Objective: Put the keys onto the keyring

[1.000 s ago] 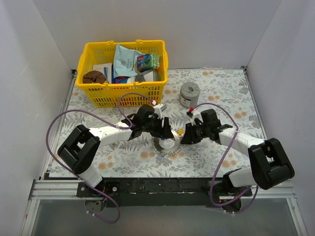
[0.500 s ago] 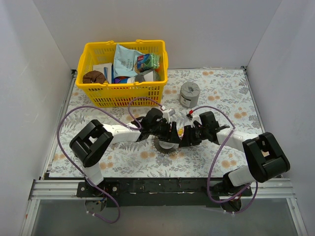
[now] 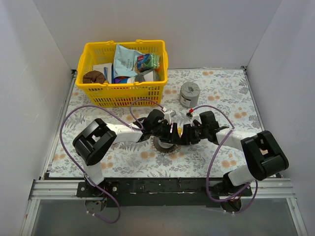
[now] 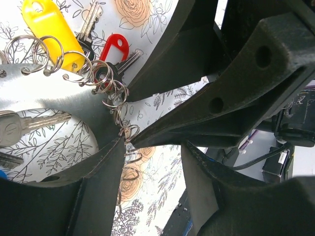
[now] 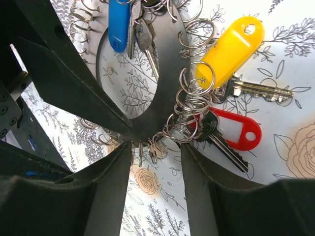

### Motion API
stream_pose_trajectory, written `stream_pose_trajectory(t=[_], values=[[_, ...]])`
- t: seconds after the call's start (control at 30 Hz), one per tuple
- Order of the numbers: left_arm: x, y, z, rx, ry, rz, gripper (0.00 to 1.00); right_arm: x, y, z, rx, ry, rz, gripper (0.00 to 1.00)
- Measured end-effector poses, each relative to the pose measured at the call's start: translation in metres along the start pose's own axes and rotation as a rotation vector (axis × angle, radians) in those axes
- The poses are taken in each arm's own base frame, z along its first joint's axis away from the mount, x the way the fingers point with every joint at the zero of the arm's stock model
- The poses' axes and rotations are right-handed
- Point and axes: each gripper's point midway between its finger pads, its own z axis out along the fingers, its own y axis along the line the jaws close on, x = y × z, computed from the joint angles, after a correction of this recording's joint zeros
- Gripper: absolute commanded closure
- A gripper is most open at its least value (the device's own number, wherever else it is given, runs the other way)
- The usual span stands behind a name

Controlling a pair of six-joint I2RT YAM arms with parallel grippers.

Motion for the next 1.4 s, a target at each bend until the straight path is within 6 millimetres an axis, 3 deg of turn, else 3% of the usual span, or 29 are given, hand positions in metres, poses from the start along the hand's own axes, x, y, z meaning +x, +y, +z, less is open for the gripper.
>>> stream_pose_trajectory(t=[0.4, 0.7, 1.13, 1.4], values=[[-0.005, 0.002, 0.001, -0.015, -0.023, -0.005, 0.51, 0.014, 0.011, -0.006, -0.066, 0.008, -0.008, 0.64], [-0.005, 0.004, -0.001, -0.026, -0.033, -0.004, 0.51, 0.01, 0.012, -0.005, -0.073, -0.006, -0.019, 0.63], [-0.004, 0.008, -0.003, -0.051, -0.044, 0.004, 0.51, 0.01, -0.003, -0.003, 0.009, -0.007, -0.001, 0.6], [-0.003, 0.011, -0.004, -0.063, -0.043, 0.007, 0.51, 0.004, 0.002, 0.005, -0.038, -0.018, 0.001, 0.6]])
